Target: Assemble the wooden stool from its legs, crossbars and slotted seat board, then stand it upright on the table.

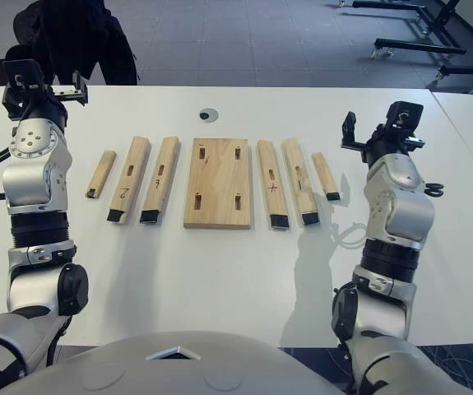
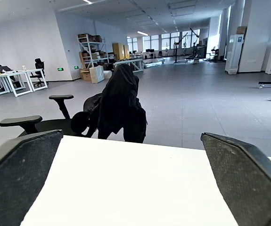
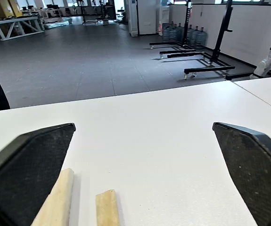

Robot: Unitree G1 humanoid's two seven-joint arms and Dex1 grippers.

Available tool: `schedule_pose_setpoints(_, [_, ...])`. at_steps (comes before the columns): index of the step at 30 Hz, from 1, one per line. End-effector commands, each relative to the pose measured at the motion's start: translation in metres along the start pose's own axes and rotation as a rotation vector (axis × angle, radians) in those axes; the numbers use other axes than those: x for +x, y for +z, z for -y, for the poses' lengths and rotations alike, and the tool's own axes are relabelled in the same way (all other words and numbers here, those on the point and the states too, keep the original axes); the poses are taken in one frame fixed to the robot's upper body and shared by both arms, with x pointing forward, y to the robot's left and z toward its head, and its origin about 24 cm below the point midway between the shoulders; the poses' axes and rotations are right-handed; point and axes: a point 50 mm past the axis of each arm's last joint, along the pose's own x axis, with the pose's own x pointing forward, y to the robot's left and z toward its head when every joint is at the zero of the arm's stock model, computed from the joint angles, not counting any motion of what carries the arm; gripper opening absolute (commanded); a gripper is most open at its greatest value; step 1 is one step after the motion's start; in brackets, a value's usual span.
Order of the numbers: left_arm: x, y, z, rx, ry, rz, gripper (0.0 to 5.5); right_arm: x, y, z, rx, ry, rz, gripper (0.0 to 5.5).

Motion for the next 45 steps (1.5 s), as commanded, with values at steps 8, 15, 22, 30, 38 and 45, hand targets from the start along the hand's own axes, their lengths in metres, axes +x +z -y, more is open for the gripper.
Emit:
schedule_pose_setpoints(8, [-0.005,-0.004,0.001,0.000,-0.006,-0.028,5.40,-0.005,-0.007,0.000,-0.005,0.013,-0.014,5.37])
schedule_pose_setpoints(15, [-0.003,-0.002,0.003,0.004,-0.017,-0.035,5.40,-0.006,-0.008,-0.001,-0.006,0.014,-0.005,5.37])
schedule_pose_setpoints(22, [-0.002,-0.003,0.003,0.009,-0.015,-0.043,5.40,-0.007,-0.011,-0.004,-0.014,0.023,-0.010,5.37])
schedule_pose_setpoints(30, [-0.003,-0.003,0.006,0.012,-0.024,-0.052,5.40,-0.011,-0.012,-0.001,-0.020,0.013,-0.016,5.37])
schedule_pose_setpoints(38, [-0.005,-0.006,0.008,0.011,-0.033,-0.058,5.40,-0.012,-0.018,-0.006,-0.020,0.033,-0.031,5.37])
schedule_pose_setpoints(45, [-0.005,-0.006,0.008,0.008,-0.033,-0.059,5.40,-0.011,-0.018,-0.007,-0.023,0.039,-0.036,5.37])
